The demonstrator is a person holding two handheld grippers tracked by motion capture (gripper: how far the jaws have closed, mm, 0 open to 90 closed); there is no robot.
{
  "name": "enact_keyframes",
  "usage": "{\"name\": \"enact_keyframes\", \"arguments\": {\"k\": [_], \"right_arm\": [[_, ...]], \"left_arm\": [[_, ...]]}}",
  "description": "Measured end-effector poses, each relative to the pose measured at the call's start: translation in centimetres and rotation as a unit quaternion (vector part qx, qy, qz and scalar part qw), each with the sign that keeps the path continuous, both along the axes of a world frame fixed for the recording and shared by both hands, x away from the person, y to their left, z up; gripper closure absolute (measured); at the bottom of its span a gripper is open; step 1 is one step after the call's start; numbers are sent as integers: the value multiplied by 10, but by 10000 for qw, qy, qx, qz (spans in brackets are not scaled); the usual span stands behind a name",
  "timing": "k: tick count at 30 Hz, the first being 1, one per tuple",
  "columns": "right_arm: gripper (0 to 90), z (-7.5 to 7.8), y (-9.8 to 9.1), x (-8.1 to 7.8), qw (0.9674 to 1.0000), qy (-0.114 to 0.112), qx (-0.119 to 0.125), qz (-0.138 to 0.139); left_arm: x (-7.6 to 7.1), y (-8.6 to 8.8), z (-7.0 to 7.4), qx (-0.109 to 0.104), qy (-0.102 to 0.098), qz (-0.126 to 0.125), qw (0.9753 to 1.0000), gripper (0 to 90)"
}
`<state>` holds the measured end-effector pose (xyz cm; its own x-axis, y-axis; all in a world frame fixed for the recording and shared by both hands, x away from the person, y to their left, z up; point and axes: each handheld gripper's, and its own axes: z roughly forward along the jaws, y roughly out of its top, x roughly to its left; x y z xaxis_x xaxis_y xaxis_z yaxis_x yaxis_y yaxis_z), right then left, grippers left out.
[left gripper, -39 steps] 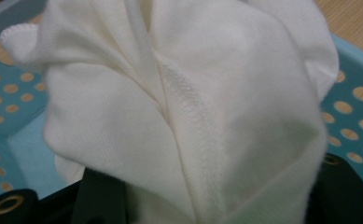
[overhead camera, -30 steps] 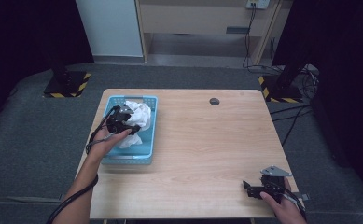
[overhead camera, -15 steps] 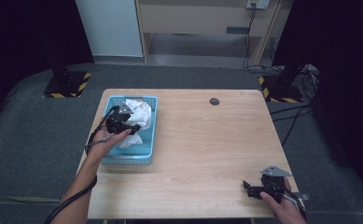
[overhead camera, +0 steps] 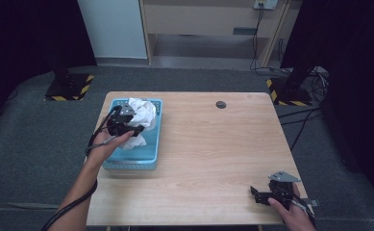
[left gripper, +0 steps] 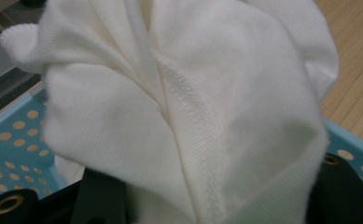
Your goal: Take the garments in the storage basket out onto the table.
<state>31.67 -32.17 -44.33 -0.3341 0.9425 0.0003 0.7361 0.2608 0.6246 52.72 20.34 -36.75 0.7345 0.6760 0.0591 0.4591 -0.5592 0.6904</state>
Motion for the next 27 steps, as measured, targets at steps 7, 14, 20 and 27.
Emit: {"name": "enact_keyframes", "arguments": {"k": [7, 14, 20, 27], "right_arm": [[5, 0, 0, 0, 10000, -1, 0, 1], [5, 0, 0, 0, 10000, -1, -1, 2], [5, 0, 0, 0, 10000, -1, 0, 1], [5, 0, 0, 0, 10000, -1, 0, 1]], "left_arm": [[-2, -1, 5, -14, -93, -57, 9999, 451], [-7, -6, 15, -33, -246, -164, 9996, 451], [-9, -11, 23, 24, -323, -220, 9992, 451], [-16, -17, 33, 34, -449, -341, 9984, 451]]}}
